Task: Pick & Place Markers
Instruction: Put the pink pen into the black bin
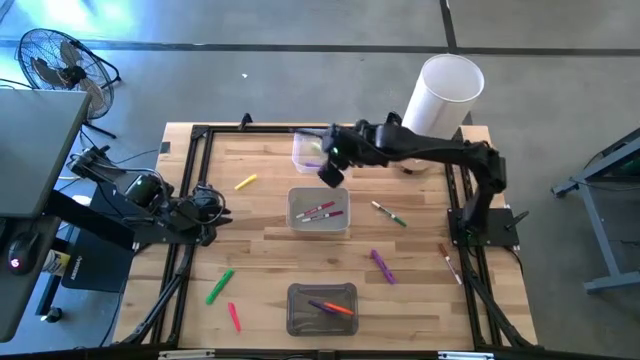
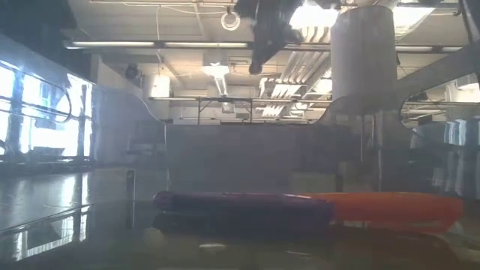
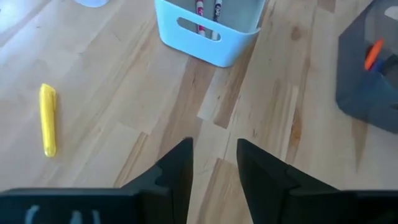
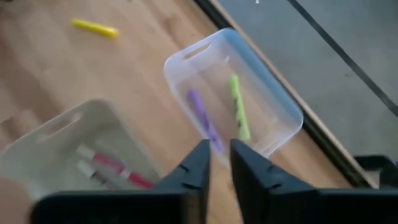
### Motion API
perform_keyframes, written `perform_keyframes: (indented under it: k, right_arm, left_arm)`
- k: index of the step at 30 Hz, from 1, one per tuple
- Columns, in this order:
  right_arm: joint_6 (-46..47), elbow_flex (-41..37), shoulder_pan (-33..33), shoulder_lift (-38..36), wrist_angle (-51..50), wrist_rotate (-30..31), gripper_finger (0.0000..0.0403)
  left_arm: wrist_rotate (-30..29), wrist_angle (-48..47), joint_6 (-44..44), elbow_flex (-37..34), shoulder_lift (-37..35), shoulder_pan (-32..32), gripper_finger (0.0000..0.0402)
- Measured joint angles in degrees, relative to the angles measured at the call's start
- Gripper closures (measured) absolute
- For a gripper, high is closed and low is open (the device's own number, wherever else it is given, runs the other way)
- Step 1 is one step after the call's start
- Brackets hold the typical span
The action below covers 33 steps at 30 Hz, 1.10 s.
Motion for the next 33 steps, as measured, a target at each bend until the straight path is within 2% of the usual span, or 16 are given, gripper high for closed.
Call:
perform_keyframes:
  k: [3,7,10,14,20,26,30,33]
  right_arm:
    - [4.45,-4.06,4.81,-3.57,-0.48,1.88,0.0394]
    - [14.94,-14.04,11.72,-9.93,1.34,5.21,0.0383]
    - [24.82,-23.68,17.48,-15.26,3.76,7.69,0.0393]
    - [37.84,-35.6,25.91,-21.72,8.24,10.68,0.0397]
    - [53.39,-48.26,35.04,-27.07,10.36,11.81,0.0401]
    - [57.89,-54.22,39.67,-27.91,11.07,8.45,0.0402]
    - [57.53,-55.76,41.66,-27.91,11.6,7.69,0.0401]
    - [55.68,-55.81,42.91,-27.91,11.53,7.89,0.0402]
  left_arm:
    - [0.17,0.2,-0.09,0.02,2.0,0.02,0.0288]
    - [4.21,0.81,-0.24,0.04,8.26,0.02,0.0294]
    - [6.28,0.87,-0.25,1.02,14.93,0.02,0.0295]
    - [7.62,-0.01,-0.36,6.22,23.89,0.0,0.0295]
    - [11.58,-5.37,0.5,17.56,36.51,-0.48,0.0296]
    - [11.69,-8.5,4.78,27.96,47.59,-6.51,0.0296]
    - [11.87,-9.0,7.07,33.02,54.76,-10.92,0.0296]
    - [14.5,-9.01,8.94,35.76,59.27,-14.11,0.0296]
